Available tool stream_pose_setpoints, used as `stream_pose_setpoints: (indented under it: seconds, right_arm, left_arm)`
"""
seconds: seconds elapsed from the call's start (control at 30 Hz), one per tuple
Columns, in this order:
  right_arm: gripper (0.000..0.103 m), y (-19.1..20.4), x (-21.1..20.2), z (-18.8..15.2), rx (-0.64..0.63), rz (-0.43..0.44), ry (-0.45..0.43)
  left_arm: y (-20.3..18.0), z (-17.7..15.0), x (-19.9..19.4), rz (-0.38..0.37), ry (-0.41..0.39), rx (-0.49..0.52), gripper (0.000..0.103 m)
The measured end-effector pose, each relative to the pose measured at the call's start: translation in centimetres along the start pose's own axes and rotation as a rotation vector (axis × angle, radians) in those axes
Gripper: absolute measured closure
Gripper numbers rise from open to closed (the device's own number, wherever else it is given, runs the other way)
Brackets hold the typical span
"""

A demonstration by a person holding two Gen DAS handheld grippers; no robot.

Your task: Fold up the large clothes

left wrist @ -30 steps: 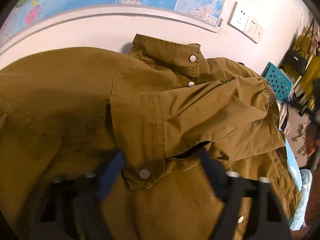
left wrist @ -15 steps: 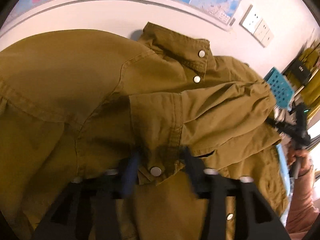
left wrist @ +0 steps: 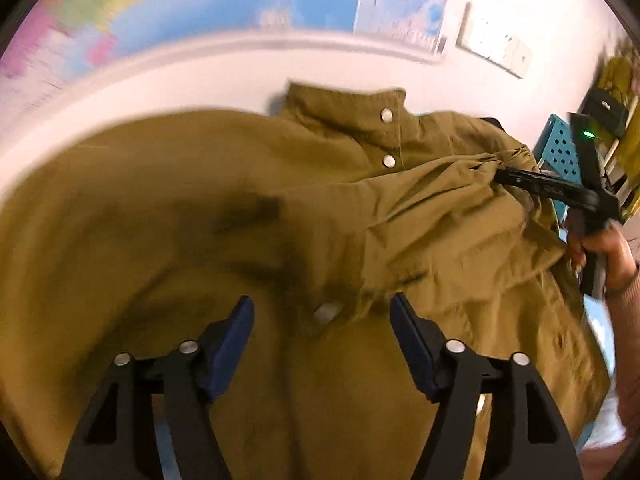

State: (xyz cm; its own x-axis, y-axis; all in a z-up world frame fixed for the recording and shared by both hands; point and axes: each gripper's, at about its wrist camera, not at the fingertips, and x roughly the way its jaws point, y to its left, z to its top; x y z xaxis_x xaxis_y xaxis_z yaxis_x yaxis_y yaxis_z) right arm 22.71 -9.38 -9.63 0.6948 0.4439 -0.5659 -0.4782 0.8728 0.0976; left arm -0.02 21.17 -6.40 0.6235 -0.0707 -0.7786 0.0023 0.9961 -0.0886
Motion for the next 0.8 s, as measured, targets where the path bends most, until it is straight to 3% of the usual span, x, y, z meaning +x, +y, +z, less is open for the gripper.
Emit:
stream_pose_setpoints:
  seconds: [0.13,0.2,0.3,0.43,0.6,0.63,0.7,0.73,0.77,0.8]
  right_arm:
    - [0.038,1.4,-4.5,-0.5,0.022,0.066,-0.086]
    - [0.031,3.1,-6.4,-1.1,-0.019,0.133,-0.115]
    - [0.028,6.2,-7.7,-1.9,-0.089,0.223,-0.12]
    - [0.028,10.9,-6.5,-3.0,-0.139,0.344,-0.042]
    - [0.028,16.3,-4.1,-4.4,-0.229,0.411,0.047]
    - [0.028,17.1,-3.6,-4.6,-0.237,0.418,0.058]
    - [0.028,18.5,-3.1,-5.2,-0.255,0.429,0.079]
    - [0.028,19.2,-2.9,-5.5,-0.262,0.443,0.095]
    - [0.028,19.7,-2.7,-5.7,-0.266,0.451,0.104]
    - [0.028,20.0,-2.7,-5.9,-0.271,0.458,0.109]
  left_arm:
    - [2.8,-2.9,-6.7,0.131,-0.107,0.003,0.021]
    - [5.1,-4.3,-9.5,0.272,-0.136,-0.019,0.021]
    - [8.1,-5.9,-12.0,0.406,-0.145,-0.066,0.021]
    - [12.7,-8.3,-14.1,0.565,-0.103,-0.104,0.021]
    - [18.0,-11.1,-13.4,0.607,0.05,-0.111,0.022]
    - [18.6,-11.4,-13.0,0.611,0.072,-0.114,0.029]
    - [20.0,-12.1,-12.1,0.532,0.131,-0.135,0.057]
    - [20.2,-12.3,-11.4,0.484,0.14,-0.148,0.083]
    - [20.5,-12.4,-11.3,0.436,0.151,-0.161,0.097]
    - [20.3,-12.2,-11.2,0.409,0.158,-0.159,0.099]
